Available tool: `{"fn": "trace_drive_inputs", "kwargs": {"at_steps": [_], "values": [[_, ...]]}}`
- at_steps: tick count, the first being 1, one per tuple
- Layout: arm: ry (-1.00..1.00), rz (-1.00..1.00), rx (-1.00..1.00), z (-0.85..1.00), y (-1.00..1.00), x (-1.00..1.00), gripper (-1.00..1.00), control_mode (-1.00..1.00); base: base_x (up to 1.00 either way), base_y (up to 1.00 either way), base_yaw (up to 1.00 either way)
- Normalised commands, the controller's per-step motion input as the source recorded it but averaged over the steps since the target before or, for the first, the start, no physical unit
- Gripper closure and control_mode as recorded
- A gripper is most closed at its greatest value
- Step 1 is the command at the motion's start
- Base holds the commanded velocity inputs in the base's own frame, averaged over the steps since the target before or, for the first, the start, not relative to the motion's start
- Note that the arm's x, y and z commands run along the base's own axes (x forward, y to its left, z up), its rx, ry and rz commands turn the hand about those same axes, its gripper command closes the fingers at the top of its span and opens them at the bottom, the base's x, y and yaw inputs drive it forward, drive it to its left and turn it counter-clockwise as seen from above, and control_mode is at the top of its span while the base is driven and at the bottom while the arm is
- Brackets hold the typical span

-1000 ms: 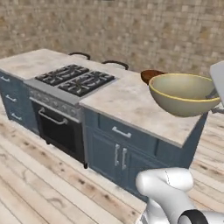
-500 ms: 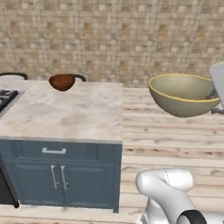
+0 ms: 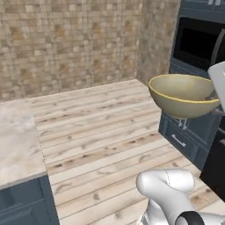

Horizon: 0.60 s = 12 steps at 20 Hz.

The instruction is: Pick up the bowls from the cabinet and place each bowl in front of a stool on the dining counter.

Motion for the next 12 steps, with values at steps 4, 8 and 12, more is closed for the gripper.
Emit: {"fn": "trace_drive_inputs", "kwargs": {"at_steps": [4,8,12], "values": [[0.00,0.00,0.00,0.00,0.00,0.00,1.00,1.00,0.77,-0.83,-0.36],[0.00,0.00,0.00,0.00,0.00,0.00,1.00,1.00,1.00,-0.23,0.00],[0.00,0.00,0.00,0.00,0.00,0.00,1.00,1.00,1.00,0.00,0.24]]}}
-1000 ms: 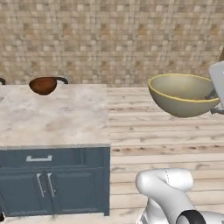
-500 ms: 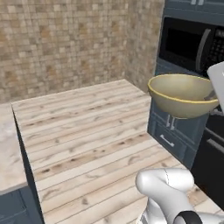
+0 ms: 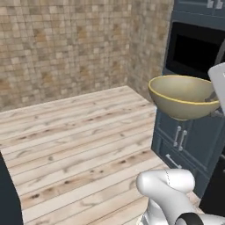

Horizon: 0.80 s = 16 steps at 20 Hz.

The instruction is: Pick up the bowls from the cabinet and place each bowl in front of a stool on the dining counter.

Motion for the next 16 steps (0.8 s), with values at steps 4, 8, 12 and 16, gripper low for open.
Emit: {"fn": "trace_drive_inputs", "kwargs": {"at_steps": [4,8,12,16], "values": [[0.00,0.00,0.00,0.00,0.00,0.00,1.00,1.00,1.00,0.12,0.35],[0.00,0.00,0.00,0.00,0.00,0.00,1.00,1.00,1.00,0.20,0.33],[0.00,0.00,0.00,0.00,0.00,0.00,1.00,1.00,1.00,0.01,0.26],[0.00,0.00,0.00,0.00,0.00,0.00,1.00,1.00,1.00,-0.11,0.19]]}}
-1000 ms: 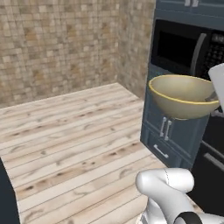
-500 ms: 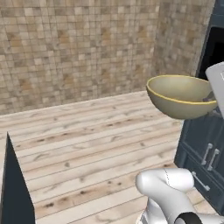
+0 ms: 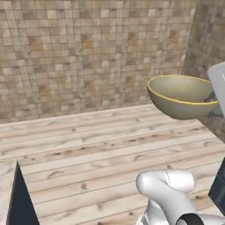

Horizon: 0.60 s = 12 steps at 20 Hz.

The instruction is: Pick up the bowls from the cabinet and place each bowl in front of a stool on the dining counter.

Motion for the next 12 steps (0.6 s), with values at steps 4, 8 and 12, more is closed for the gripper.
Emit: {"fn": "trace_drive_inputs", "kwargs": {"at_steps": [4,8,12], "values": [[0.00,0.00,0.00,0.00,0.00,0.00,1.00,1.00,1.00,0.00,0.25],[0.00,0.00,0.00,0.00,0.00,0.00,1.00,1.00,1.00,0.00,0.28],[0.00,0.00,0.00,0.00,0.00,0.00,1.00,1.00,1.00,0.00,0.29]]}}
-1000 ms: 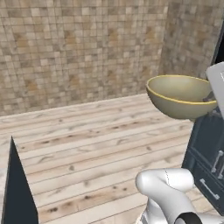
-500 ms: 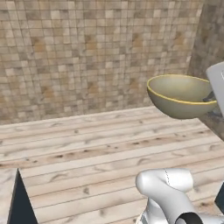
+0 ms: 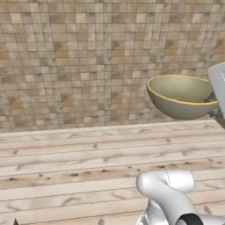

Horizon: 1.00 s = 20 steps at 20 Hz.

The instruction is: Pick up the bowls from the cabinet and place each bowl in front of a stool on the dining counter.

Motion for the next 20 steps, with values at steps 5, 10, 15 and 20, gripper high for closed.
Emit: {"fn": "trace_drive_inputs", "kwargs": {"at_steps": [5,10,15,20], "values": [[0.00,0.00,0.00,0.00,0.00,0.00,1.00,1.00,1.00,-0.03,0.31],[0.00,0.00,0.00,0.00,0.00,0.00,1.00,1.00,1.00,-0.02,0.40],[0.00,0.00,0.00,0.00,0.00,0.00,1.00,1.00,1.00,0.00,0.53],[0.00,0.00,0.00,0.00,0.00,0.00,1.00,1.00,1.00,0.00,0.60]]}}
